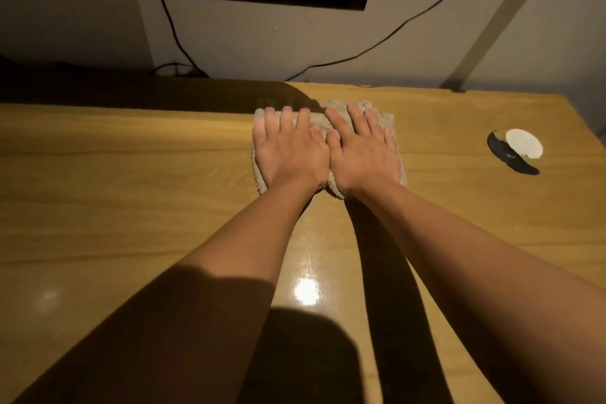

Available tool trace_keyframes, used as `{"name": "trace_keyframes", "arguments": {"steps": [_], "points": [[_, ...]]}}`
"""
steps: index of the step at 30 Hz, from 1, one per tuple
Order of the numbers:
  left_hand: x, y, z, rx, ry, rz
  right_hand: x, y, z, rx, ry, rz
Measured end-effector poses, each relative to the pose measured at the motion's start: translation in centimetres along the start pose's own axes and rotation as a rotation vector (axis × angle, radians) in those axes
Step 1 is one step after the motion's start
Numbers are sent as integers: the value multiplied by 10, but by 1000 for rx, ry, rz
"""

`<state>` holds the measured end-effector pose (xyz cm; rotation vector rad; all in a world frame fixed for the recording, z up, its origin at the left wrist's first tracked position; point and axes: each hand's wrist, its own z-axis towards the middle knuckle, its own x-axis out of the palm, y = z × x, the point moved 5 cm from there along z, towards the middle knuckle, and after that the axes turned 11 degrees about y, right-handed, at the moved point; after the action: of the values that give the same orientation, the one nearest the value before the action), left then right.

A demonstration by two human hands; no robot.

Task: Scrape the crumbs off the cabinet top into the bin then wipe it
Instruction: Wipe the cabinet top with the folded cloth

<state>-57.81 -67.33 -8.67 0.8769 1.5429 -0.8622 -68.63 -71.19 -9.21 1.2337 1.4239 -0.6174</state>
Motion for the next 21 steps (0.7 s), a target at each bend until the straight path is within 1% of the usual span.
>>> {"name": "trace_keyframes", "arguments": {"steps": [2, 6, 9, 12, 16, 18, 21], "points": [[-7, -8, 27, -16, 14, -9, -9, -3, 28, 1, 1, -2], [0, -13, 65, -49, 132, 10, -21, -6, 63, -3, -22, -8], [3, -12, 71, -34, 122, -54, -23, -6, 65, -13, -24, -9], [1, -16, 62, -49, 130, -54, -22, -7, 56, -26, -10, -19], [-8, -22, 30, 2, 7, -29, -15, -15, 30, -25, -1, 7], [-6, -26, 8, 29, -30, -45, -11, -22, 9, -25, -2, 10], [4, -31, -32, 49, 23, -121, -5, -35, -33, -33, 0, 14]]}}
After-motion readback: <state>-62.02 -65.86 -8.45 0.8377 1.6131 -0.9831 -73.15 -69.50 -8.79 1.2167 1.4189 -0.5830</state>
